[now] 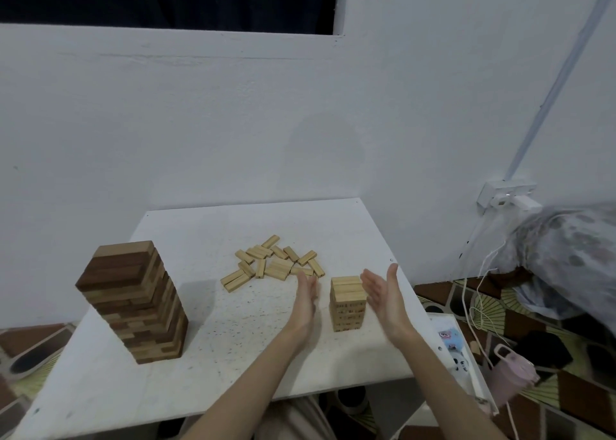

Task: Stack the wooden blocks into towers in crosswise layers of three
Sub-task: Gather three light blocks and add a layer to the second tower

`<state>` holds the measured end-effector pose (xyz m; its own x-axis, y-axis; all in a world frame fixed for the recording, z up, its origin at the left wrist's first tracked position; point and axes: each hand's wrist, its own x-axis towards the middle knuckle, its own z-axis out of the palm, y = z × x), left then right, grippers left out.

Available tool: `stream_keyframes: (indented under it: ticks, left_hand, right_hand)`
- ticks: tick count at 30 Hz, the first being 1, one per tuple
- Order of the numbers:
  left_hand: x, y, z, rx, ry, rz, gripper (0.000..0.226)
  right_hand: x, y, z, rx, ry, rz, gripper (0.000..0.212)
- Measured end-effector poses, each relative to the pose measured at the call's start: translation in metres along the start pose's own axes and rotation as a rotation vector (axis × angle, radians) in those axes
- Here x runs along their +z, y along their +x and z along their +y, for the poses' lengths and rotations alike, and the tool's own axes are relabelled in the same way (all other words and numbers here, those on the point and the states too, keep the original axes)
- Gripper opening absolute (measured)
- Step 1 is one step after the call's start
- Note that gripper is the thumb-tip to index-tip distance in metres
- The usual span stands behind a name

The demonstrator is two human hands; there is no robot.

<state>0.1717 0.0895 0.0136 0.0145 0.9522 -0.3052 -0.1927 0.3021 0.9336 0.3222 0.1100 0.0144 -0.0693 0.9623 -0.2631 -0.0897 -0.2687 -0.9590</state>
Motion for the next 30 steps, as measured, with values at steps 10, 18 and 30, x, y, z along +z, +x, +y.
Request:
stream_keyframes:
  ticks: [10, 18, 30]
  left_hand:
    - [-0.076, 0.0, 0.061, 0.204, 0.185, 0.242, 0.029]
    - [-0.024, -0.002, 0.007, -0.311, -0.276, -0.047, 0.082]
    - [0.003, -0.001, 0.008, -0.381, -0.17, -0.009, 0.093]
  right_hand:
    - [0.013, 0.031, -0.059, -0.06, -0.241, 0.065, 0.064]
    - [0.0, 0.009, 0.012, 0.118, 0.186, 0.078, 0.091]
    - [0.007, -0.002, 0.019, 0.105, 0.118, -0.038, 0.085]
